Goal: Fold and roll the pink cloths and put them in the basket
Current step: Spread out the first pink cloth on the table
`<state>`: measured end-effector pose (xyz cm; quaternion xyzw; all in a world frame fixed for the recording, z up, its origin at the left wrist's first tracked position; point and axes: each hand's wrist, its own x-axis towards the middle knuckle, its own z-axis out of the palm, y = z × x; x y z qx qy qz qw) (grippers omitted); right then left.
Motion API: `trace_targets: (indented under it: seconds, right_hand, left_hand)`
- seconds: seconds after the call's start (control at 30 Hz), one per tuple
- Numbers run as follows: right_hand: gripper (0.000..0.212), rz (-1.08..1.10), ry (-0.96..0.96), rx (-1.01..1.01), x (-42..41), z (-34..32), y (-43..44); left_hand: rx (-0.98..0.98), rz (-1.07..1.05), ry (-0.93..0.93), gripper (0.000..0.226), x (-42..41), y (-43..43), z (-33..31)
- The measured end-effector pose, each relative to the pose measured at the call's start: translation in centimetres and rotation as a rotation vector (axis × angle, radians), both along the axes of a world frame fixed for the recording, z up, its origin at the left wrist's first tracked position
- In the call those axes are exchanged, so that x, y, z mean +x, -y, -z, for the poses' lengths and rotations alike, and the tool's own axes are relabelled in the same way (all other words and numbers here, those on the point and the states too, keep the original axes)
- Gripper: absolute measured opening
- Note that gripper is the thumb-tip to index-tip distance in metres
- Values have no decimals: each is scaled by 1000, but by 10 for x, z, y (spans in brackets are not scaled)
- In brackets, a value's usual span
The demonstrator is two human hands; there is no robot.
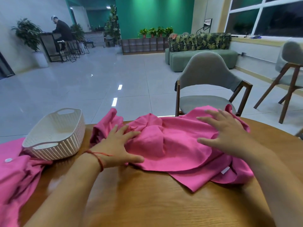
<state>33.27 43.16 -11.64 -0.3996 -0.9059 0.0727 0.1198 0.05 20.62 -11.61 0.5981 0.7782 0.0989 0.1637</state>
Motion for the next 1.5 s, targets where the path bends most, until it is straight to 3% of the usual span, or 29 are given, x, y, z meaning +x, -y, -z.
trace_targets:
  seconds: [0.07, 0.17, 0.27, 0.37, 0.47, 0.53, 0.67, 0.73, 0.8, 0.9, 1.03, 1.13, 1.23, 1.3, 1.5]
  right_hand:
    - [97, 118, 45, -52, 4, 5, -5]
    - [94, 175, 69, -131, 13, 9, -6]
    - [73, 162, 23, -221, 16, 1, -3]
    - [34, 143, 157, -205, 12, -25, 13]
    - [43, 8, 186, -521, 9, -58, 42]
    - [38, -116, 181, -604, 3, -68, 57]
    - [11, -131, -217, -319, -12, -42, 42]
    - [36, -123, -164, -230, -16, -23, 31]
    - [58, -159, -40, -275, -18, -8, 30]
    - [71, -192, 47, -335, -25, 3, 36]
    - [72, -176, 179, -274, -33, -4, 48]
    - [74, -158, 219, -260, -34, -8, 51]
    - [65, -184, 134, -282, -34, -6, 50]
    - [56, -181, 61, -313, -33, -3, 47]
    - [29, -201, -134, -377, -30, -3, 44]
  left_hand:
    - [-57, -27, -106, 116, -1, -7, 19]
    - [45, -72, -186, 87, -6, -23, 35]
    - [252, -223, -378, 64, -19, -36, 51]
    - [452, -346, -303, 50, -26, -36, 62]
    - [552, -359, -263, 40, -25, -33, 67]
    - [583, -362, -204, 49, -22, -32, 68]
    - [453, -403, -55, 62, -4, -32, 67]
    - [364, -367, 30, 86, 6, -37, 70]
    - [322, -325, 28, 103, 11, -48, 78]
    - [259, -266, -56, 106, 13, -63, 82]
    - [211, -88, -111, 88, 8, -82, 69]
    - [308, -78, 7, 75, 5, -90, 59]
    - [481, -268, 101, 65, 5, -84, 63]
    - [542, -383, 125, 44, 5, -76, 66]
    - [457, -407, 172, 11, 6, -51, 68]
